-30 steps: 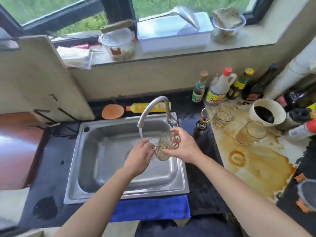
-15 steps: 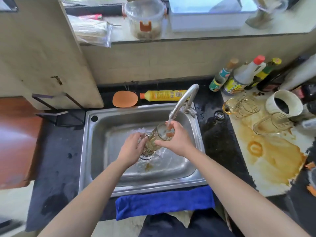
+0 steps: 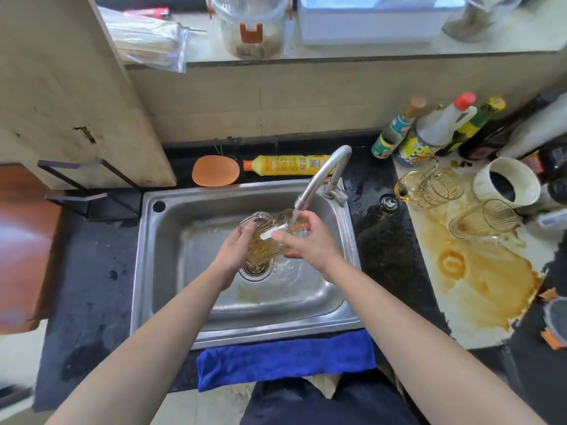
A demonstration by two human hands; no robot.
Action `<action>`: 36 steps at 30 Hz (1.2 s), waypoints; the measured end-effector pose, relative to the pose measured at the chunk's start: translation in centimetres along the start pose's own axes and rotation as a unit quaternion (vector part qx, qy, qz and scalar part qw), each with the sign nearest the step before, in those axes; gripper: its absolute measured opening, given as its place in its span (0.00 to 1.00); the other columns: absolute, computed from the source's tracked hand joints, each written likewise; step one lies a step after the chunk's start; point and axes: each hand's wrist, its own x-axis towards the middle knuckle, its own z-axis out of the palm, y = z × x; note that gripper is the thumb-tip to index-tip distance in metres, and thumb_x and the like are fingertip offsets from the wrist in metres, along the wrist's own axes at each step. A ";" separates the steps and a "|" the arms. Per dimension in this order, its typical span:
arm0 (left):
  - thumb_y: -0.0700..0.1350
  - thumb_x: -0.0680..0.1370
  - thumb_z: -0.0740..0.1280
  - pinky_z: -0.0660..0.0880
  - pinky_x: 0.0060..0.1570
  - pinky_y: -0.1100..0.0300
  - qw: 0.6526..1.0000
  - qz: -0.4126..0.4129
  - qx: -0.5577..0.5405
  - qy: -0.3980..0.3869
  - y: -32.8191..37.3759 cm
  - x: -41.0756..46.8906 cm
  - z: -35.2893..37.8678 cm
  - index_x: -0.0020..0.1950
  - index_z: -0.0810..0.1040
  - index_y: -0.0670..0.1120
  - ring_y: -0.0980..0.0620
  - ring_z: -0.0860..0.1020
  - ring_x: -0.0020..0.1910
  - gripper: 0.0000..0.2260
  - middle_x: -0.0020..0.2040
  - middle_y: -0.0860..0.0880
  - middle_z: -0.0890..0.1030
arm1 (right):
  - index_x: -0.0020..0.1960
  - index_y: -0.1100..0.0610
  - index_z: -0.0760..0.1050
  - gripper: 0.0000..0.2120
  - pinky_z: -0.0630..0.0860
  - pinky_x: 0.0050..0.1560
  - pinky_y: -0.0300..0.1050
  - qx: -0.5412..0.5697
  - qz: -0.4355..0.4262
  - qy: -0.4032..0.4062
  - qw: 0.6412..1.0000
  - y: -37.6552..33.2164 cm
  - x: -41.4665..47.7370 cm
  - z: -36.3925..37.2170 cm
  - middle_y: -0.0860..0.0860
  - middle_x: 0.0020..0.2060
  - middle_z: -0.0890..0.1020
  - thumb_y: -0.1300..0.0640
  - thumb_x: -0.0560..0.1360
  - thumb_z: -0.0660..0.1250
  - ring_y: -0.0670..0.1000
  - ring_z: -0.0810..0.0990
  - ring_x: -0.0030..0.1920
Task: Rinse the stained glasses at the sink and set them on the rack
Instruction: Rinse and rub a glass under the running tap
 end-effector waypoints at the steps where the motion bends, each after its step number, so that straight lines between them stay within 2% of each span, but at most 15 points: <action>1: 0.70 0.73 0.63 0.76 0.64 0.40 1.000 -0.004 -0.019 0.003 -0.1 0.2 0.0 0.60 0.79 0.55 0.45 0.82 0.59 0.25 0.59 0.48 0.83 | 0.69 0.50 0.69 0.35 0.85 0.45 0.47 -0.001 0.001 -0.009 1.000 0.1 0.1 0.0 0.48 0.59 0.75 0.49 0.69 0.81 0.51 0.81 0.58; 3: 0.71 0.74 0.61 0.75 0.64 0.39 1.000 0.000 -0.027 0.008 -0.1 0.2 0.1 0.60 0.80 0.55 0.44 0.82 0.59 0.25 0.59 0.47 0.84 | 0.70 0.49 0.67 0.36 0.85 0.50 0.48 -0.025 -0.003 -0.022 0.999 0.1 0.2 -0.2 0.44 0.59 0.76 0.47 0.68 0.81 0.50 0.81 0.58; 6: 0.73 0.74 0.58 0.77 0.61 0.38 1.000 -0.009 -0.023 0.005 0.4 -0.5 0.1 0.61 0.81 0.55 0.45 0.83 0.57 0.28 0.56 0.48 0.86 | 0.77 0.47 0.62 0.47 0.76 0.64 0.48 -0.138 -0.034 -0.046 0.989 0.3 0.5 -0.8 0.42 0.68 0.70 0.38 0.65 0.80 0.47 0.75 0.66; 8: 0.68 0.79 0.58 0.78 0.60 0.37 1.000 -0.013 -0.027 0.000 1.1 -1.1 0.3 0.61 0.80 0.52 0.41 0.84 0.55 0.24 0.54 0.46 0.86 | 0.78 0.44 0.60 0.47 0.73 0.67 0.48 -0.131 -0.035 -0.076 0.988 0.2 0.7 -1.2 0.44 0.72 0.68 0.39 0.66 0.80 0.47 0.72 0.69; 10: 0.63 0.82 0.60 0.78 0.59 0.37 0.999 -0.003 -0.045 -0.006 1.4 -1.4 0.5 0.61 0.79 0.50 0.39 0.83 0.56 0.19 0.55 0.44 0.86 | 0.75 0.41 0.63 0.43 0.78 0.65 0.53 -0.083 -0.028 -0.089 0.992 0.2 1.0 -1.4 0.46 0.72 0.70 0.41 0.66 0.81 0.50 0.74 0.70; 12: 0.61 0.81 0.63 0.79 0.57 0.39 0.997 0.002 -0.071 0.005 1.2 -1.6 0.7 0.63 0.76 0.48 0.40 0.83 0.56 0.19 0.59 0.42 0.83 | 0.75 0.46 0.63 0.41 0.82 0.59 0.52 -0.035 -0.018 -0.080 0.996 0.2 0.9 -1.1 0.49 0.69 0.73 0.45 0.68 0.81 0.50 0.78 0.65; 16: 0.57 0.80 0.68 0.81 0.47 0.52 0.990 0.016 -0.136 0.021 0.9 -2.2 1.0 0.71 0.69 0.51 0.47 0.82 0.57 0.22 0.62 0.47 0.80 | 0.78 0.48 0.58 0.45 0.83 0.57 0.50 -0.012 0.008 -0.055 0.998 0.6 0.4 -0.5 0.50 0.67 0.74 0.45 0.70 0.79 0.49 0.79 0.62; 19: 0.61 0.79 0.67 0.77 0.44 0.53 0.992 0.014 -0.124 0.030 1.0 -2.2 0.9 0.68 0.70 0.52 0.49 0.81 0.52 0.21 0.60 0.47 0.81 | 0.78 0.46 0.59 0.46 0.77 0.65 0.51 -0.065 0.000 -0.066 0.996 0.8 0.3 -0.6 0.45 0.69 0.72 0.42 0.68 0.80 0.46 0.75 0.65; 22: 0.63 0.79 0.65 0.74 0.40 0.55 0.992 -0.012 -0.124 0.035 1.3 -2.1 0.7 0.64 0.72 0.50 0.50 0.79 0.45 0.21 0.51 0.47 0.81 | 0.77 0.46 0.61 0.44 0.69 0.70 0.47 -0.131 -0.036 -0.067 0.989 0.3 0.7 -0.5 0.45 0.71 0.69 0.36 0.68 0.77 0.47 0.69 0.71; 25: 0.62 0.79 0.66 0.76 0.43 0.53 0.993 -0.010 -0.112 0.027 1.6 -2.1 0.9 0.64 0.71 0.49 0.48 0.80 0.47 0.22 0.52 0.46 0.81 | 0.79 0.43 0.56 0.49 0.69 0.73 0.58 -0.100 -0.015 -0.069 0.993 -0.4 1.1 0.5 0.49 0.78 0.63 0.26 0.65 0.70 0.52 0.67 0.75; 27: 0.59 0.79 0.67 0.80 0.52 0.46 0.988 -0.005 -0.150 0.031 1.5 -2.0 0.8 0.67 0.69 0.49 0.47 0.81 0.52 0.22 0.57 0.44 0.80 | 0.79 0.43 0.56 0.50 0.73 0.69 0.58 -0.102 0.003 -0.065 0.993 -0.7 1.4 1.0 0.50 0.78 0.63 0.22 0.65 0.66 0.54 0.72 0.72; 30: 0.54 0.81 0.66 0.80 0.54 0.44 0.979 0.017 -0.196 0.045 1.8 -2.0 0.3 0.71 0.67 0.49 0.48 0.81 0.55 0.21 0.61 0.44 0.79 | 0.79 0.46 0.60 0.43 0.74 0.66 0.53 -0.129 -0.005 -0.080 0.988 -1.4 1.1 0.9 0.50 0.78 0.64 0.24 0.71 0.61 0.54 0.75 0.69; 32: 0.59 0.81 0.65 0.80 0.45 0.51 0.979 0.014 -0.194 0.059 1.8 -1.7 0.1 0.69 0.69 0.50 0.47 0.80 0.57 0.21 0.64 0.45 0.78 | 0.82 0.47 0.52 0.42 0.65 0.75 0.56 -0.146 -0.013 -0.097 0.984 -1.4 1.1 0.5 0.50 0.80 0.58 0.30 0.76 0.61 0.54 0.65 0.77; 34: 0.64 0.79 0.64 0.78 0.39 0.54 0.978 -0.007 -0.187 0.087 2.1 -1.4 0.2 0.67 0.71 0.51 0.46 0.79 0.58 0.23 0.65 0.45 0.77 | 0.83 0.46 0.50 0.40 0.59 0.77 0.54 -0.168 -0.030 -0.116 0.978 -1.5 1.0 0.2 0.48 0.81 0.57 0.33 0.78 0.62 0.50 0.59 0.79; 36: 0.66 0.79 0.62 0.78 0.40 0.53 0.976 -0.034 -0.191 0.096 2.7 -1.2 0.4 0.66 0.71 0.51 0.45 0.78 0.60 0.24 0.64 0.46 0.77 | 0.76 0.46 0.65 0.30 0.68 0.73 0.51 -0.173 -0.048 -0.105 0.978 -1.4 1.0 0.3 0.50 0.77 0.66 0.35 0.79 0.63 0.48 0.70 0.71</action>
